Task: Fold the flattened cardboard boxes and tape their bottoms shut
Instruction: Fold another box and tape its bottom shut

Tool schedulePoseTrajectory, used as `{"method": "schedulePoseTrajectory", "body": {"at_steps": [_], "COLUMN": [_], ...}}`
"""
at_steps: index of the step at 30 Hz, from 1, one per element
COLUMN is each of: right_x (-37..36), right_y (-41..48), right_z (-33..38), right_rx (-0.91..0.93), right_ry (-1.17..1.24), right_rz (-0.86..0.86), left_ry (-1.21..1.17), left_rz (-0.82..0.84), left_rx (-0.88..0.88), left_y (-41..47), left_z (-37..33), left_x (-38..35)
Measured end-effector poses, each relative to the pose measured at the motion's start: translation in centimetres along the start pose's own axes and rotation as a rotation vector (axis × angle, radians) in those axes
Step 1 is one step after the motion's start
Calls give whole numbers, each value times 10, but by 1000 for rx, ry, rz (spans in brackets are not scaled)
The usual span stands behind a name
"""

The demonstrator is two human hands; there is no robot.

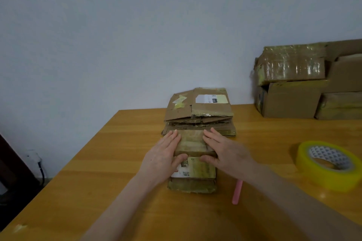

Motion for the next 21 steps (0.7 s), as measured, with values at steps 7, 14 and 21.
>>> {"method": "schedulePoseTrajectory", "body": {"at_steps": [7, 14, 21], "right_x": [5, 11, 35], "right_y": [-2, -11, -37], "right_z": [-2, -6, -23], "right_rx": [-28, -123, -275], "right_ry": [103, 197, 336], "right_rz": [24, 40, -218], "left_ry": [130, 191, 102], "left_rz": [142, 120, -51], "left_rx": [-7, -27, -80], "left_y": [5, 7, 23], "left_z": [-1, -18, -67], "left_x": [10, 17, 38]}}
Point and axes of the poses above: each hand's wrist, its own y-axis towards the middle knuckle, its own x-axis out of the back of the hand, z = x × y, the point moved 3 cm from there along y, towards the middle knuckle, and after that the axes turned 6 degrees about -z, right-handed, at the moved point
